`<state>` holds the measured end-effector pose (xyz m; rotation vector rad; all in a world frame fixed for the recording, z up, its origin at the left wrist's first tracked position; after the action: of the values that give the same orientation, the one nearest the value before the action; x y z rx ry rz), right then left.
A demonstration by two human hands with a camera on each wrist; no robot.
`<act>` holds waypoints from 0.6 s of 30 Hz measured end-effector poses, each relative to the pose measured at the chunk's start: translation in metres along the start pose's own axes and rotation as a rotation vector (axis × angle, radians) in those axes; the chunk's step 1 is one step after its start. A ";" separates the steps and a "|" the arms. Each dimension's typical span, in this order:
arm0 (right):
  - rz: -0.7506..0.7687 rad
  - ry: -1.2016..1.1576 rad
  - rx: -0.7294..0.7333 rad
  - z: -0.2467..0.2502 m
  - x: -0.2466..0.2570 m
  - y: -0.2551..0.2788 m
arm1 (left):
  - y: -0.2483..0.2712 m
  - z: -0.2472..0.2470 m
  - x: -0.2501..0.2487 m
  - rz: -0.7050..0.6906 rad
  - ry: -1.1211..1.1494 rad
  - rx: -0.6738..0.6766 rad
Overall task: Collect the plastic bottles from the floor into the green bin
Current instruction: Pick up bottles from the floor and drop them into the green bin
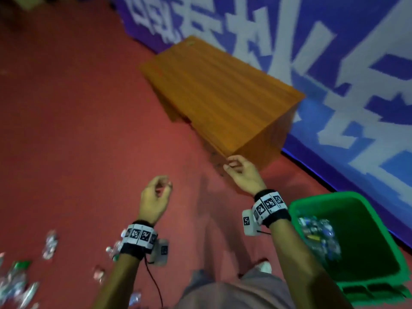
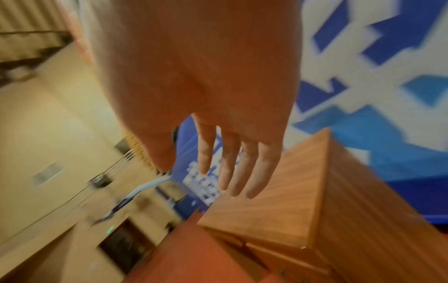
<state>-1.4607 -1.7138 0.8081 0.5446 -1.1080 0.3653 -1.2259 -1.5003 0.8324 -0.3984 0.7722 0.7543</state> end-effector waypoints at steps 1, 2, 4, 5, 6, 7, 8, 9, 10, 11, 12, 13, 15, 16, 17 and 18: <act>0.068 0.063 0.071 -0.030 0.018 0.000 | 0.008 0.027 0.018 0.026 0.017 -0.054; 0.125 0.140 0.141 -0.061 0.034 0.003 | 0.016 0.054 0.038 0.054 0.029 -0.103; 0.238 0.275 0.277 -0.124 0.065 0.013 | 0.036 0.103 0.076 0.116 0.047 -0.189; 0.282 0.320 0.335 -0.157 0.078 0.019 | 0.047 0.127 0.096 0.144 0.045 -0.224; 0.309 0.352 0.391 -0.189 0.088 0.026 | 0.058 0.150 0.115 0.166 0.036 -0.253; 0.330 0.372 0.445 -0.222 0.096 0.034 | 0.070 0.172 0.135 0.184 0.023 -0.278; 0.344 0.391 0.497 -0.254 0.102 0.042 | 0.082 0.193 0.154 0.201 0.013 -0.301; 0.369 0.402 0.549 -0.285 0.107 0.051 | 0.095 0.214 0.174 0.220 0.008 -0.329; 0.383 0.415 0.599 -0.316 0.111 0.061 | 0.107 0.235 0.196 0.246 0.008 -0.356; 0.393 0.432 0.635 -0.345 0.115 0.069 | 0.119 0.255 0.216 0.274 0.011 -0.377; 0.406 0.453 0.661 -0.371 0.120 0.078 | 0.131 0.273 0.235 0.306 0.011 -0.393; 0.428 0.474 0.679 -0.397 0.126 0.085 | 0.142 0.290 0.253 0.330 0.005 -0.408; 0.457 0.509 0.717 -0.446 0.136 0.101 | 0.165 0.323 0.287 0.373 -0.010 -0.445; 0.457 0.521 0.744 -0.469 0.140 0.108 | 0.175 0.337 0.302 0.393 -0.013 -0.465; 0.461 0.539 0.770 -0.490 0.143 0.114 | 0.186 0.350 0.317 0.415 -0.019 -0.483; 0.473 0.562 0.791 -0.509 0.146 0.120 | 0.195 0.361 0.330 0.438 -0.025 -0.497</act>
<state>-1.0886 -1.3180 0.7970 0.7984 -0.4972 1.3160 -1.0390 -1.0081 0.8135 -0.6748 0.6492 1.3703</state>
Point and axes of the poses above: each hand's wrist, its own y-axis away from the middle knuckle, its own z-axis out of the back of the hand, x = y × z, the point moved 7 cm from there along -y, towards the middle knuckle, and after that the axes turned 4 degrees about -x, right-handed, at the moved point
